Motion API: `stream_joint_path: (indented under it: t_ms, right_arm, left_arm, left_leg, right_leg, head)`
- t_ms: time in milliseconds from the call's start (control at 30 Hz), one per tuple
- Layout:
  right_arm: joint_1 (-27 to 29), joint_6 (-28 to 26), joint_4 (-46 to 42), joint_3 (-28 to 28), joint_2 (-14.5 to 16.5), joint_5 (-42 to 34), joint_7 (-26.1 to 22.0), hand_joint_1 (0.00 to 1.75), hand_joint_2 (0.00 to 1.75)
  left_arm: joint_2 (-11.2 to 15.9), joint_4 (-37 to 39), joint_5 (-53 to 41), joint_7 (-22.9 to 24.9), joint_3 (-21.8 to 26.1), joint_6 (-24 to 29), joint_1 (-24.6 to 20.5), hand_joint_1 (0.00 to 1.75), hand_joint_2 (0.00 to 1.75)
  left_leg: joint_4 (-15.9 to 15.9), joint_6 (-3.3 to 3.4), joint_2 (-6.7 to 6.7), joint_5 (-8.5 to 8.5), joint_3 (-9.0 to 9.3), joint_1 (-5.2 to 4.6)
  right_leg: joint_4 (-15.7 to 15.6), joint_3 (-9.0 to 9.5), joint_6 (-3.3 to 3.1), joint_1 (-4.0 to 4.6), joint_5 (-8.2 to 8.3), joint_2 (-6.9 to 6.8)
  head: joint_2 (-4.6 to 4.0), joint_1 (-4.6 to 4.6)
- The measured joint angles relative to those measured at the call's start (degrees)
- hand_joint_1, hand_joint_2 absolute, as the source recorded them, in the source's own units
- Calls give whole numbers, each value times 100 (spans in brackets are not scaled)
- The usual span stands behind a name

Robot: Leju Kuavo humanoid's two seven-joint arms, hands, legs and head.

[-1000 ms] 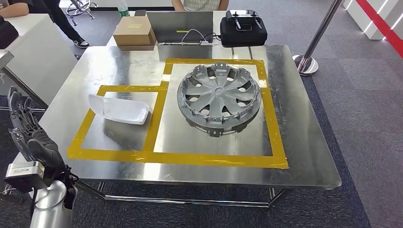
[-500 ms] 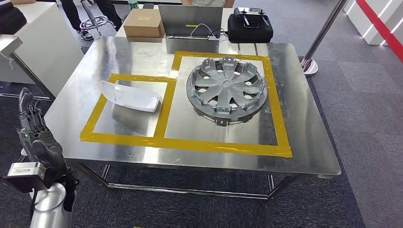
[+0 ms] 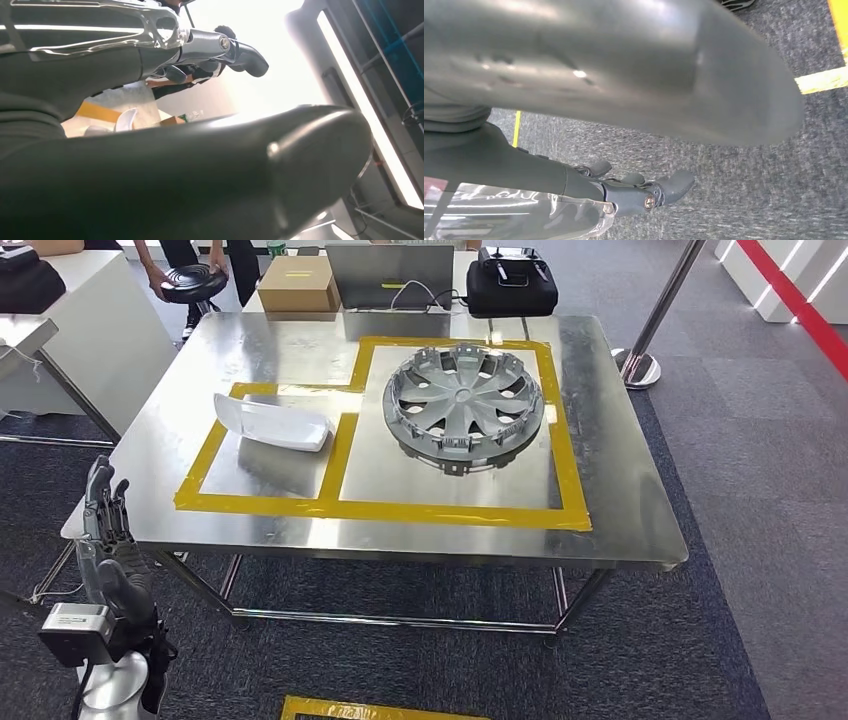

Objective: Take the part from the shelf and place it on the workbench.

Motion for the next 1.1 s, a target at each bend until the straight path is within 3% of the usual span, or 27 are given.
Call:
stream_joint_path:
  t_ms: [67,100,133,167,200,267,333,367,400,467,500,533,600,633,667,700,733,767,800,867,933,967,1033,1100]
  right_arm:
    - [-1,0,-1,0,6,24,1,0,0]
    - [3,0,-1,0,9,36,5,0,0]
    - [8,0,0,0,13,46,10,0,0]
    - [11,1,0,0,19,55,19,0,0]
    - [14,1,1,0,25,63,28,0,0]
    - [12,2,0,1,35,76,37,0,0]
    - [8,5,-1,1,44,85,40,0,0]
    - [6,7,-1,2,47,86,41,0,0]
    - [5,9,-1,2,51,86,42,0,0]
    - [7,14,1,2,60,85,42,0,0]
    - [10,21,1,2,68,82,41,0,0]
    - [8,34,2,2,76,76,39,0,0]
    - [-6,56,2,2,99,64,34,0,0]
    - [-13,64,2,2,114,60,32,0,0]
    - [-18,66,2,2,130,58,31,0,0]
    - [-19,67,2,2,146,58,31,0,0]
    - [-21,68,2,2,162,58,31,0,0]
    - [-25,68,2,2,174,58,32,0,0]
    - [-32,68,2,2,184,61,32,0,0]
    - [-52,70,2,2,200,67,42,0,0]
    - [-62,74,5,2,228,78,89,0,0]
    - [-61,75,7,2,244,83,121,0,0]
    - [-58,73,11,2,282,94,179,0,0]
    - [-58,68,10,2,305,105,202,0,0]
  left_arm:
    - [-5,-3,0,-5,5,-45,76,0,0]
    - [-6,-4,1,-6,5,-65,117,0,0]
    - [-7,-4,8,-7,4,-90,165,0,0]
    - [-7,-7,16,-7,3,-114,214,0,0]
    - [-9,-14,26,-7,2,-133,259,0,0]
    - [-15,-56,39,-7,-2,-165,325,0,0]
    - [-26,-122,44,-7,-10,-193,364,0,0]
    - [-32,-147,50,-7,-15,-217,395,0,0]
    - [-39,-163,60,-4,-19,-241,441,0,0]
    - [-58,-172,84,7,-31,-288,551,0,0]
    - [-69,-172,95,18,-37,-303,599,0,0]
    - [-81,-169,107,33,-42,-318,643,0,0]
    - [-95,-150,150,66,-41,-346,739,0,0]
    - [-99,-133,176,79,-39,-361,785,0,0]
    - [-101,-114,197,86,-35,-374,823,0,0]
    - [-104,-94,211,92,-27,-388,858,0,0]
    - [-108,-74,221,96,-16,-404,892,0,0]
    - [-113,-59,228,99,-4,-419,922,0,0]
    - [-116,-47,234,102,5,-431,946,0,0]
    - [-122,-29,238,112,19,-451,967,0,0]
    - [-128,16,210,159,46,-490,991,0,0]
    - [-132,65,181,191,67,-524,1014,0,0]
    - [-137,241,65,222,122,-615,1070,0,0]
    - [-143,469,-60,203,182,-698,1119,0,0]
  left_leg:
    - [648,-49,-5,-586,-195,15]
    - [1011,-63,-5,-782,-273,18]
    - [1280,-69,-5,-839,-294,19]
    - [1367,-67,-5,-758,-222,20]
    - [1257,-60,-4,-599,-53,20]
    - [511,-32,-6,-352,570,16]
    - [-306,18,-18,-408,1143,0]
    - [-518,51,-23,-459,1272,-16]
    - [-601,95,-24,-469,1280,-28]
    - [-597,204,4,-376,1173,-25]
    - [-602,258,18,-311,1105,-18]
    - [-604,300,30,-240,1029,-15]
    - [-599,338,40,-98,849,-37]
    - [-588,342,45,-25,752,-48]
    - [-569,341,48,43,659,-57]
    - [-538,335,49,104,562,-63]
    - [-497,325,47,159,465,-67]
    - [-448,310,45,203,376,-72]
    - [-397,290,43,242,297,-81]
    - [-334,238,44,332,197,-90]
    - [-324,173,40,419,144,-81]
    - [-296,133,27,375,111,-70]
    - [24,46,-3,-34,-11,-42]
    - [730,-24,-13,-603,-196,-7]
  right_leg:
    - [4,-167,-43,-3,134,-14]
    - [7,-249,-45,-2,200,-16]
    - [11,-334,-39,-2,270,-18]
    - [15,-418,-30,-1,339,-18]
    - [19,-496,-16,-2,402,-18]
    - [31,-625,25,6,515,-15]
    - [45,-693,86,24,618,-14]
    - [43,-710,123,28,670,-15]
    - [35,-721,163,24,727,-16]
    - [86,-768,227,1,679,0]
    - [226,-820,251,-3,495,9]
    - [493,-898,269,-6,200,16]
    - [1255,-1051,300,0,-402,16]
    - [1595,-1077,305,0,-524,16]
    - [1786,-1033,300,0,-479,15]
    - [1782,-898,286,2,-314,15]
    - [1570,-664,262,5,-125,16]
    - [1175,-342,235,12,-17,16]
    - [683,5,209,21,-25,16]
    - [-34,433,160,49,-200,18]
    - [-179,432,90,60,-226,12]
    - [-172,378,44,54,-176,4]
    - [-176,245,-44,30,-46,-18]
    - [-160,71,-76,32,89,-26]
  head:
    - [0,-20]
    - [0,-22]
    - [0,-22]
    - [0,-23]
    - [0,-24]
    - [0,-25]
    - [0,-20]
    - [0,-17]
    - [0,-14]
    - [0,-14]
    - [0,-4]
    - [0,7]
    - [0,26]
    - [0,27]
    - [0,26]
    - [0,26]
    - [0,25]
    - [0,25]
    - [-1,23]
    - [-1,19]
    - [-1,22]
    - [-1,23]
    - [-1,9]
    - [-1,-12]
